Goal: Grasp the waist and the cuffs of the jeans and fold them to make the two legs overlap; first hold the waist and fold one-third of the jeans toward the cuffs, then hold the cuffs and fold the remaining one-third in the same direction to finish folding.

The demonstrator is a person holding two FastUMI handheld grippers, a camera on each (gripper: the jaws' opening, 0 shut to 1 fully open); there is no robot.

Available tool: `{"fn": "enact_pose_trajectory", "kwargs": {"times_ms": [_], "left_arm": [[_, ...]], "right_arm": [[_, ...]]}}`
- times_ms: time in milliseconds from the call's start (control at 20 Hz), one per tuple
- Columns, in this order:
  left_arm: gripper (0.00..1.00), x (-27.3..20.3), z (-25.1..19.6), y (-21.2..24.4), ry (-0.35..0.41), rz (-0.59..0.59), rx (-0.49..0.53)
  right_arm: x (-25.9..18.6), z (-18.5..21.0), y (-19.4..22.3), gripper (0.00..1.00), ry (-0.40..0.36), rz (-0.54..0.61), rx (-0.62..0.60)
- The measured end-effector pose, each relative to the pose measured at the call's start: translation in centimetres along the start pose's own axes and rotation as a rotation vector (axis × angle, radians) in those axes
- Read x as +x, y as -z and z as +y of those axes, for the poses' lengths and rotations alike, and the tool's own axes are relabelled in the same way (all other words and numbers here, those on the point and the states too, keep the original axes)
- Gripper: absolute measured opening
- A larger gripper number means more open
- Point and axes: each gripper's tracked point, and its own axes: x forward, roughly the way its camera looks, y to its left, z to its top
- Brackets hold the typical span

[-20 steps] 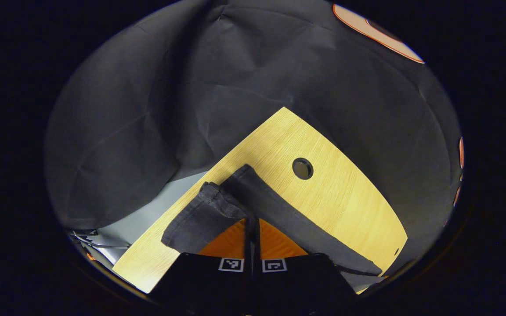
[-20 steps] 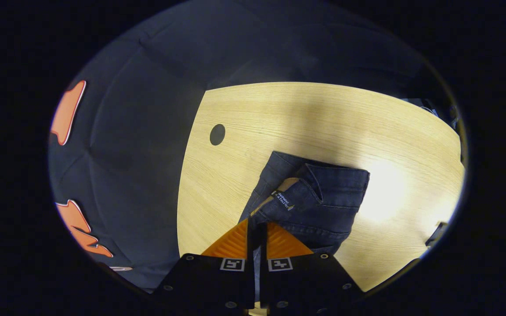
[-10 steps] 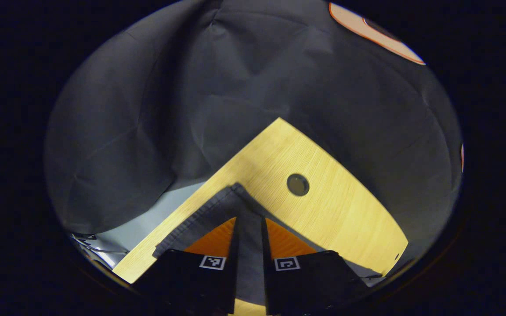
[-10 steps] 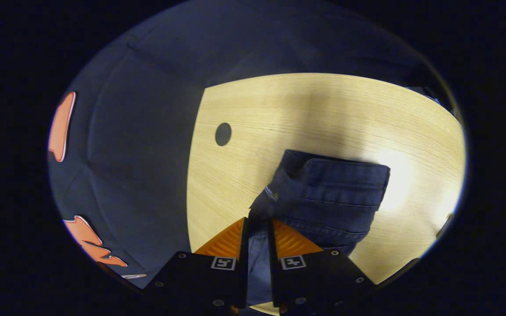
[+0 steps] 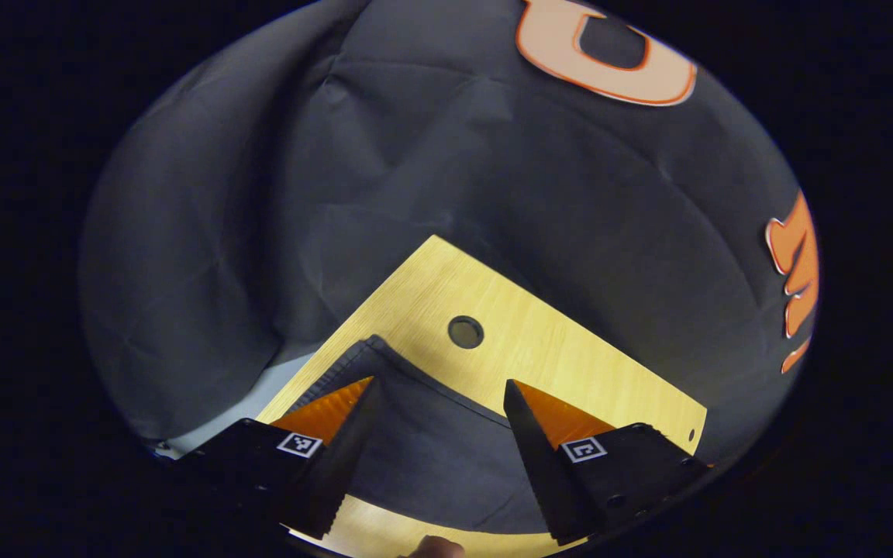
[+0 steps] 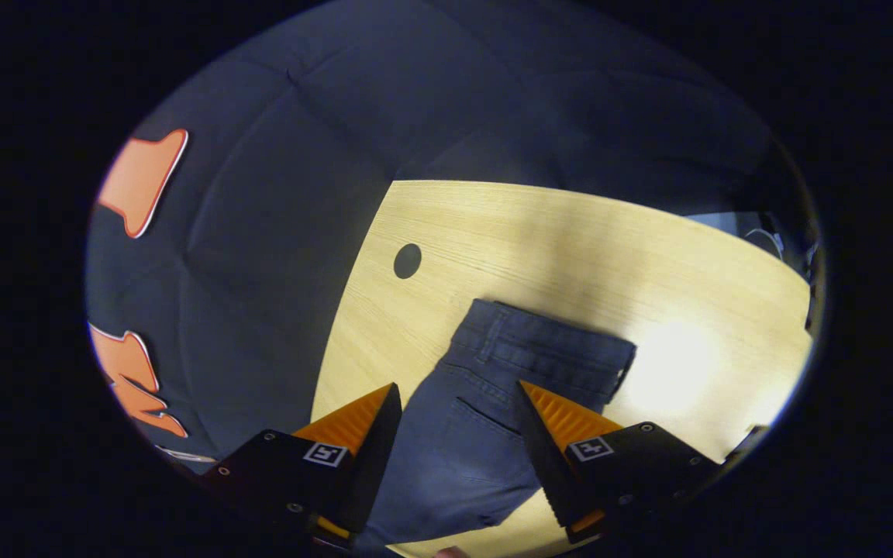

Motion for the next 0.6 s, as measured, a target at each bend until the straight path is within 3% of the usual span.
{"fn": "enact_pose_trajectory", "kwargs": {"times_ms": [150, 450, 500, 600], "left_arm": [[0.96, -3.2, -2.2, -0.8, 0.038, -0.094, 0.096], [0.96, -11.7, -7.2, -2.1, 0.083, -0.413, 0.240], [1.00, -12.8, -8.0, -2.2, 0.084, -0.452, 0.255], [0.96, -15.6, -9.5, -2.0, 0.095, -0.523, 0.277]], "right_arm": [[-0.4, -2.5, 0.4, 0.95, 0.057, -0.014, -0.052], [1.0, -6.4, 2.8, 0.98, 0.119, 0.022, -0.055], [1.3, -6.6, 3.0, 0.98, 0.117, 0.025, -0.055], [1.5, -6.9, 3.3, 0.98, 0.120, 0.033, -0.061]]}}
